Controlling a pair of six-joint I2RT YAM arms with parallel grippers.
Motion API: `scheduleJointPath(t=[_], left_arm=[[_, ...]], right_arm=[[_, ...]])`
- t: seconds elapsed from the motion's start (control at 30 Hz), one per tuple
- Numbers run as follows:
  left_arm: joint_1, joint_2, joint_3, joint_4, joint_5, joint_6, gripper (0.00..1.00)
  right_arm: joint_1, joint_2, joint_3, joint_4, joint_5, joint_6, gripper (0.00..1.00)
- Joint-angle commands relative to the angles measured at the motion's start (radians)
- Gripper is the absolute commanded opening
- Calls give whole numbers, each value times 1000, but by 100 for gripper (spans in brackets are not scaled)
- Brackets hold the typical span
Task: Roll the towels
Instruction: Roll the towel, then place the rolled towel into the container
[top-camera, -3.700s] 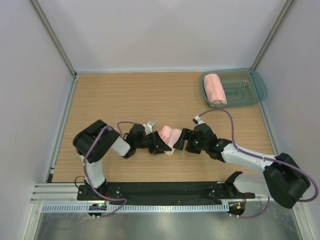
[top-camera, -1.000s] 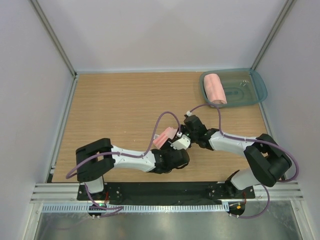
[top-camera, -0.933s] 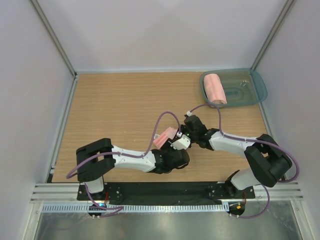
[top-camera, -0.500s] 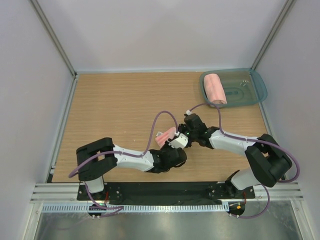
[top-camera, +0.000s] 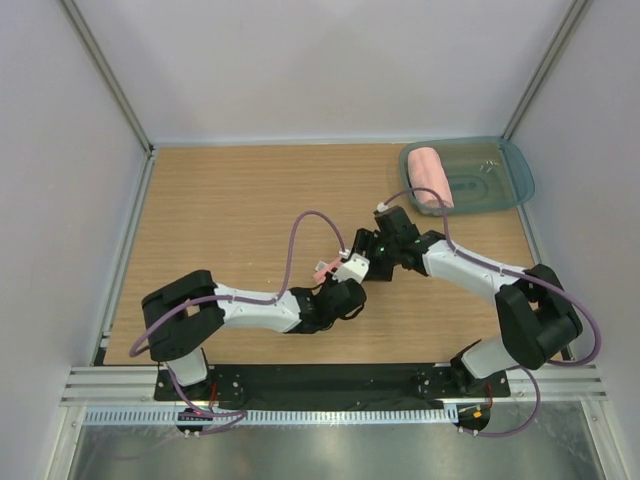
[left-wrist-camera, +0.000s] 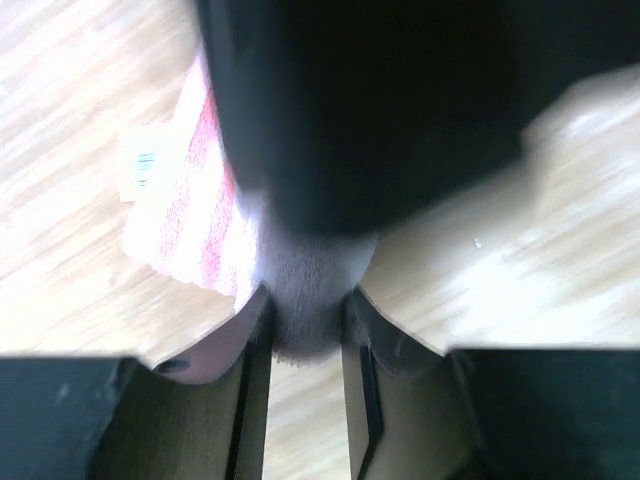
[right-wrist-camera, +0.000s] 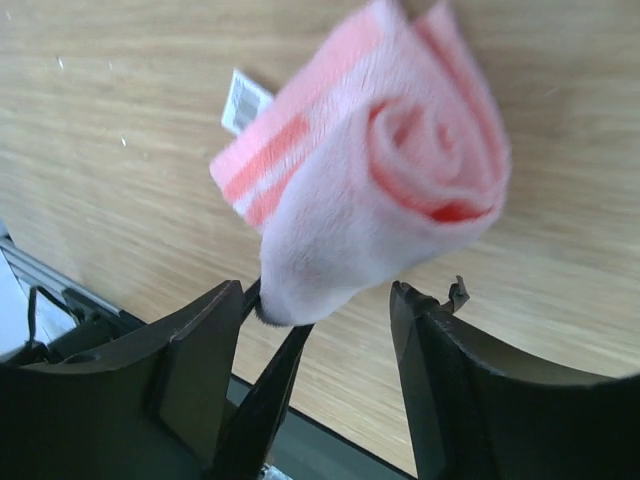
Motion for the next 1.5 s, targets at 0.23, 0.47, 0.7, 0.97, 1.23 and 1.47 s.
scheduleJointPath(t=[0.23, 0.47, 0.7, 0.97, 1.23, 1.47], left_arm=[[77, -85, 56, -229, 349, -180, 19], [213, -117, 73, -254, 623, -263, 21], [388, -112, 4, -132, 909, -364, 22], [529, 7, -54, 53, 1140, -453, 22], [611, 159, -60, 200, 1280, -548, 22], [698, 227, -93, 395, 1397, -713, 21]], right_arm=[[-139, -40, 217, -255, 86, -170, 70], [-153, -74, 187, -228, 12, -178, 71], [-152, -133, 87, -113, -168, -170, 70], [-152, -140, -45, 35, -262, -133, 70], [-146, -68, -85, 128, -200, -110, 70], [-146, 15, -206, 505, -155, -21, 71]])
